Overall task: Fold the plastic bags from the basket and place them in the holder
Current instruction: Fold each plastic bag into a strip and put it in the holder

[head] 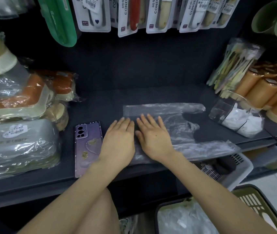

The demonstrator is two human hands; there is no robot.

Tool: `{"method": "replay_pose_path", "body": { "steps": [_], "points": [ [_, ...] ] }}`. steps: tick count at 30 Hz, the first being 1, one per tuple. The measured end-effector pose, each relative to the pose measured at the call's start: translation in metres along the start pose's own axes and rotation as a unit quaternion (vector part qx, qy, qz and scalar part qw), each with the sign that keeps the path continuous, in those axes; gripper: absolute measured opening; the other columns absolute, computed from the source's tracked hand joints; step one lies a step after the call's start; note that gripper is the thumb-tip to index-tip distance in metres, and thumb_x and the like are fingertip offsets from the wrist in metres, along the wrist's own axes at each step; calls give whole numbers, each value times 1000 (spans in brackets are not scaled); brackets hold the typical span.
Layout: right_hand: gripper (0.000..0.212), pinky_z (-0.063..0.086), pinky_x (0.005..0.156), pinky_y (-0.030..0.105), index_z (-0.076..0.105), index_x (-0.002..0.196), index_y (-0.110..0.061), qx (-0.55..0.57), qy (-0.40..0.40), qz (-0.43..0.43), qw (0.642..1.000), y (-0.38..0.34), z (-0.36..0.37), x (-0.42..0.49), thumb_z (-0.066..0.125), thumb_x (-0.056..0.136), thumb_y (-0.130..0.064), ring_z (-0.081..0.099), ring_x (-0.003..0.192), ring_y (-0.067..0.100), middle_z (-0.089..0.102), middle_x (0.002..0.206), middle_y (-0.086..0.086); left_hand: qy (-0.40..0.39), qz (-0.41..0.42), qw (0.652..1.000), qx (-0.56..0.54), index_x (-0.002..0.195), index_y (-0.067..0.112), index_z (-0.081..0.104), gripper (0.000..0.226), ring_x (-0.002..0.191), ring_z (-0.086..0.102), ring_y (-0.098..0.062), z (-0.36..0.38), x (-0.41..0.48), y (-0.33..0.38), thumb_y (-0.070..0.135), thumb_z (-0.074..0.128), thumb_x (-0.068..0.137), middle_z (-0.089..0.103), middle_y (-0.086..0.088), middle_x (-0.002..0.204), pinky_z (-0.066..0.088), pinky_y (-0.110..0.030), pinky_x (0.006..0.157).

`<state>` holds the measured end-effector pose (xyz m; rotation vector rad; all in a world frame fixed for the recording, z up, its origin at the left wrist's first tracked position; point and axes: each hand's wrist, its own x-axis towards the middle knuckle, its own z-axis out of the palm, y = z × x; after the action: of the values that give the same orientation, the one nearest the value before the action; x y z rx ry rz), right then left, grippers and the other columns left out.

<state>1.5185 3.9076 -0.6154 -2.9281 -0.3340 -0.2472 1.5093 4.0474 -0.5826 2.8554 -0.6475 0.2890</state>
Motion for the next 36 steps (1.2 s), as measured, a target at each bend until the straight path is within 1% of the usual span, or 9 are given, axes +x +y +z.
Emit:
{"method": "replay_pose_path", "body": {
  "steps": [3,10,13,18,21,24,28,33,36],
  "points": [
    [84,-9,116,40,29,150,-10,-18,-50,-1,999,3,1,-14,-6,83,-47,16,148,23,26,157,9,-167,-9,985,31,153,6,0,55,149,-2,-19,13,4,3,31,14,106,-1,-9,162,-5,-33,120],
    [113,-12,117,40,14,154,-16,-59,-58,107,991,88,-25,-59,-38,68,-68,5,149,19,13,161,2,-205,0,977,64,152,8,-9,58,148,-12,-16,22,-4,-1,38,7,105,-13,-6,161,-7,-31,120],
    [87,-1,118,42,38,146,-10,-40,44,32,998,96,-39,-74,-8,94,-62,26,144,26,36,152,10,-203,-2,978,44,152,8,-8,59,148,-11,-16,23,-4,-2,38,9,105,-12,-5,161,-8,-31,120],
    [54,28,109,48,68,119,-18,-38,87,-143,985,87,-31,-103,55,84,-56,52,126,20,61,132,-1,-156,-11,984,-91,154,15,9,59,149,-3,-14,17,-5,-10,41,26,104,1,-3,162,-3,-26,119],
    [26,40,94,38,75,98,-18,-32,163,-165,972,87,-26,-110,64,85,-36,66,97,17,72,108,-3,-67,-16,980,-189,145,15,42,53,147,17,-17,13,-9,-11,44,41,100,28,-3,157,11,-21,116],
    [23,40,85,28,76,83,-18,8,192,-144,971,76,-37,-117,58,89,-29,66,77,12,74,85,-8,-44,-39,950,-308,109,20,71,43,123,54,-13,7,-18,-12,54,48,94,63,10,120,31,-8,97],
    [28,47,81,33,76,80,-19,106,122,-22,987,60,-69,-118,55,90,-34,67,68,12,73,77,-11,-87,-111,863,-485,89,29,73,70,99,65,0,-3,-24,-9,84,33,73,74,15,93,41,-20,96],
    [26,50,79,33,72,81,-10,186,-40,70,979,54,-109,-77,60,94,-30,65,82,19,72,83,4,-68,-192,779,-593,88,19,73,81,94,66,-12,-13,-16,-7,70,11,81,75,4,87,42,-25,87],
    [24,51,81,33,70,74,-17,205,-100,78,971,53,-118,-39,63,92,-30,65,83,13,70,80,-5,-65,-246,757,-601,93,19,72,83,94,68,-9,-12,-13,-12,75,13,83,75,4,91,44,-27,94]
  ]
}}
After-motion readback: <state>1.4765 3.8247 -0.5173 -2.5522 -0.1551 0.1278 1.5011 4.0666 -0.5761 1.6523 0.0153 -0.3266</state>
